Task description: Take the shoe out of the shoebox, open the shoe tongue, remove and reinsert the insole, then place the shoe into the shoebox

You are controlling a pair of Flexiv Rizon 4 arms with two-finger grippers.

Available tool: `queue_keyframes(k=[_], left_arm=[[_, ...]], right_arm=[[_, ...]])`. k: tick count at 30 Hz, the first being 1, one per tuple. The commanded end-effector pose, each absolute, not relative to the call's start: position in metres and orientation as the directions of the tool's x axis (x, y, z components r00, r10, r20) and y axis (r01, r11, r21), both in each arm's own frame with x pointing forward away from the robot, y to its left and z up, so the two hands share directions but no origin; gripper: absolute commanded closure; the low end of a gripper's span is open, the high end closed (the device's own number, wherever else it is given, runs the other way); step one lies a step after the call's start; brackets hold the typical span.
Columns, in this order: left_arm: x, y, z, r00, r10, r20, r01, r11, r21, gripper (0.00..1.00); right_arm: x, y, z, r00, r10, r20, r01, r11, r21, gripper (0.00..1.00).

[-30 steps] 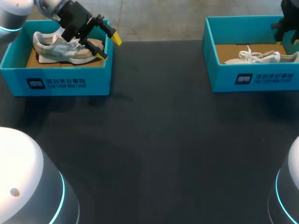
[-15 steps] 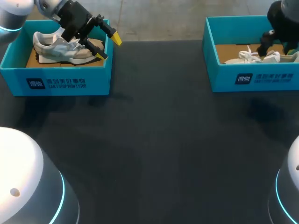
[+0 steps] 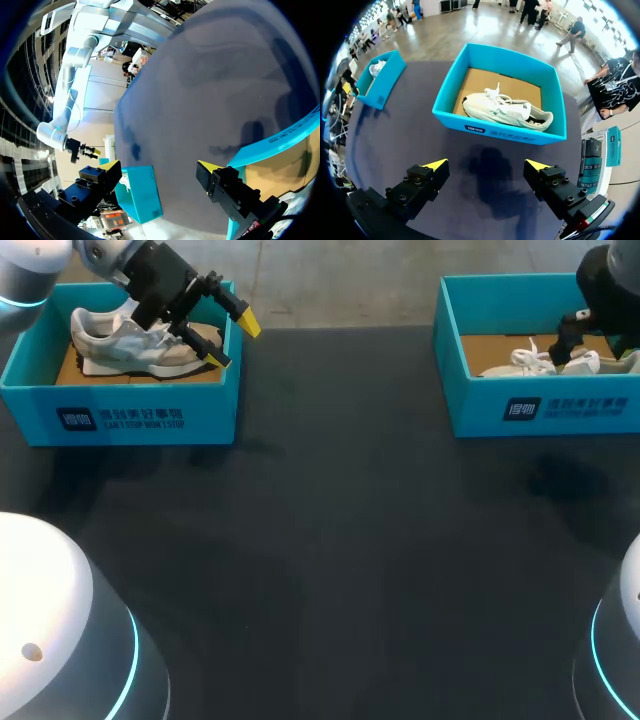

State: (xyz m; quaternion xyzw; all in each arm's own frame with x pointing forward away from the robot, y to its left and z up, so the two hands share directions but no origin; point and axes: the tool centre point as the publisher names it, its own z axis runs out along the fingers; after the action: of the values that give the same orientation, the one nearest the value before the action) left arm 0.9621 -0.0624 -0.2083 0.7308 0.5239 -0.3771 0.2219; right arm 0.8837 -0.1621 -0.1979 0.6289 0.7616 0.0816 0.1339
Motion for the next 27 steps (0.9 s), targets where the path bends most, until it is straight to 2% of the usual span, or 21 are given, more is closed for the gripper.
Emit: queue_keyframes(k=[1, 14, 27], left_arm=[[0.960, -0.053, -0.204, 0.187, 0.617, -0.764, 0.936, -0.347, -0.052, 0.00], [0.971, -0.022, -0.184, 0.259, 0.689, -0.677, 0.942, -0.334, 0.021, 0.00], [1.003, 0.052, -0.174, 0.273, 0.828, -0.489, 0.956, -0.290, 0.043, 0.00]], right_arm=[[0.884, -0.163, -0.198, -0.175, 0.980, -0.099, 0.935, 0.197, 0.294, 0.00], [0.884, -0.163, -0.198, -0.175, 0.980, -0.099, 0.935, 0.197, 0.294, 0.00], [0.884, -0.163, -0.198, -0.175, 0.980, -0.099, 0.935, 0.197, 0.294, 0.00]])
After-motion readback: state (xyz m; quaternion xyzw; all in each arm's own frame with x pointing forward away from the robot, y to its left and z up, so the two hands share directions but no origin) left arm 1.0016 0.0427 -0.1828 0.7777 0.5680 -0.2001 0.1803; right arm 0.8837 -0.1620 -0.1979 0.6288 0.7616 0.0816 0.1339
